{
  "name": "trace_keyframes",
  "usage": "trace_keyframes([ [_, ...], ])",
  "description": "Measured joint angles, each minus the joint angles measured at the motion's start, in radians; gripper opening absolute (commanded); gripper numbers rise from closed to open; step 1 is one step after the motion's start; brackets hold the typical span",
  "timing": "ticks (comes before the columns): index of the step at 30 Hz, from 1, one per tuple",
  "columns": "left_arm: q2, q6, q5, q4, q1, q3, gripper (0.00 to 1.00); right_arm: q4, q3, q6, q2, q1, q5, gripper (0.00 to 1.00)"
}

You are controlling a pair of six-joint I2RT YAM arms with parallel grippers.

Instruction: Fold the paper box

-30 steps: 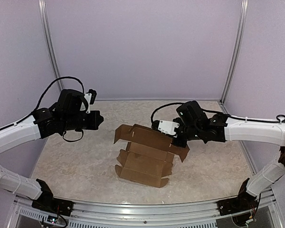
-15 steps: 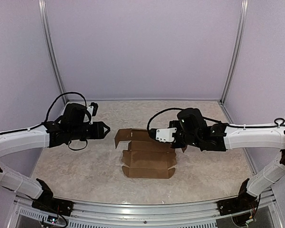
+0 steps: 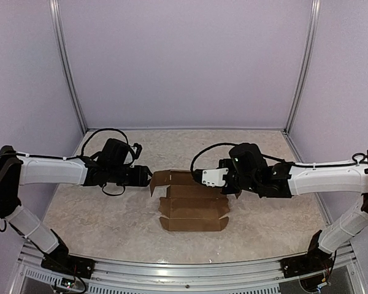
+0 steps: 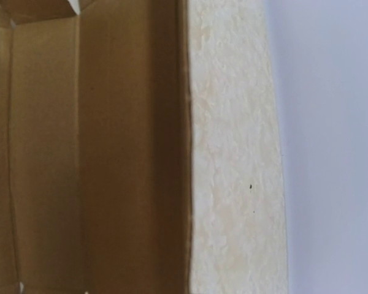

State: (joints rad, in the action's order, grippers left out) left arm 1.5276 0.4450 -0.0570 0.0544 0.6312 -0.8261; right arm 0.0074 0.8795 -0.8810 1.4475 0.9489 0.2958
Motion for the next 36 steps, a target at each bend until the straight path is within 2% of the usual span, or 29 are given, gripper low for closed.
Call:
trace_keyframes([
  [14,0.000,-0.034,0.013,0.065,0.090,-0.019,0.58,0.084,-0.036,0.007,0.053,0.000,0.029,0.00],
  [20,0.002,-0.053,0.026,0.098,0.094,-0.035,0.59,0.152,-0.070,0.011,0.101,0.003,0.064,0.00],
  [36,0.024,-0.092,0.037,0.157,0.056,-0.088,0.60,0.171,-0.079,0.044,0.146,0.004,0.076,0.00],
])
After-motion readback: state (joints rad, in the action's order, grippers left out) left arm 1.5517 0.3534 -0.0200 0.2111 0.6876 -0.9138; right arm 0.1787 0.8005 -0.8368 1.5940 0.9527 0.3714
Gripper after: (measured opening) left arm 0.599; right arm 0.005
